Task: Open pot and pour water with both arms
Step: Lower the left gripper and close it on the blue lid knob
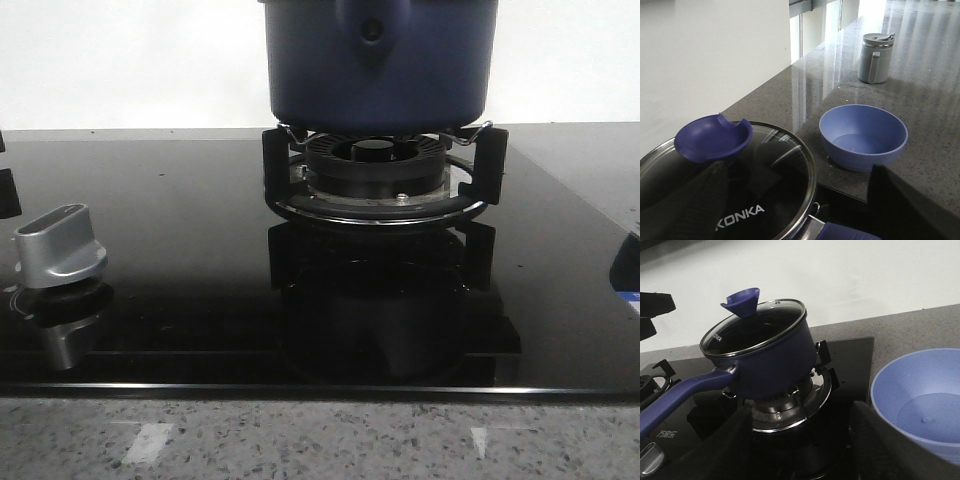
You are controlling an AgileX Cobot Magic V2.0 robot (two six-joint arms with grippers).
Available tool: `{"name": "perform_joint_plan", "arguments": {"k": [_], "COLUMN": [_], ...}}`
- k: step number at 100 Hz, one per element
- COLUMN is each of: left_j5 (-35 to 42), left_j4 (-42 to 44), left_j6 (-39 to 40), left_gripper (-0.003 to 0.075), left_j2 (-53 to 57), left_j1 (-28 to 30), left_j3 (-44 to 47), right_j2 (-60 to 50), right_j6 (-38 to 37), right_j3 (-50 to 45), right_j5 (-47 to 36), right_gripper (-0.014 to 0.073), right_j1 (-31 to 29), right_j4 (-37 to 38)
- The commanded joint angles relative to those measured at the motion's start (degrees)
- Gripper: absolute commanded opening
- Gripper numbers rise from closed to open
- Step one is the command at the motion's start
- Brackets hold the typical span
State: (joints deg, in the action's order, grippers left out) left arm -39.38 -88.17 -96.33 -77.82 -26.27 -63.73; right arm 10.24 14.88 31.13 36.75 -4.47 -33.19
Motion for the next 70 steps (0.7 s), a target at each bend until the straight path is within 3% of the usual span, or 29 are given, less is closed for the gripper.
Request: {"name": "perform_joint_plan", "arguments": {"k": [1, 70], "left_j5": [-1.23, -1.90], "left_j4": [-2.96, -3.72], "left_j6": [0.01, -2.89], "left_gripper": [0.0514, 0.0514], "left_j2": [1.51, -2.78], "left_j1": [-0.52, -0.52], "left_j3": [-2.18, -2.18], "right_j2": [1.19, 1.19], "right_j6": [0.74, 0.74], "right_j3": [1.68, 1.68], "right_j5": [-4.52, -3.80], "right_gripper": [0.0383, 0.0383], "right_j1": [0.15, 0.15], "right_j4": [-1.46, -0.53]}}
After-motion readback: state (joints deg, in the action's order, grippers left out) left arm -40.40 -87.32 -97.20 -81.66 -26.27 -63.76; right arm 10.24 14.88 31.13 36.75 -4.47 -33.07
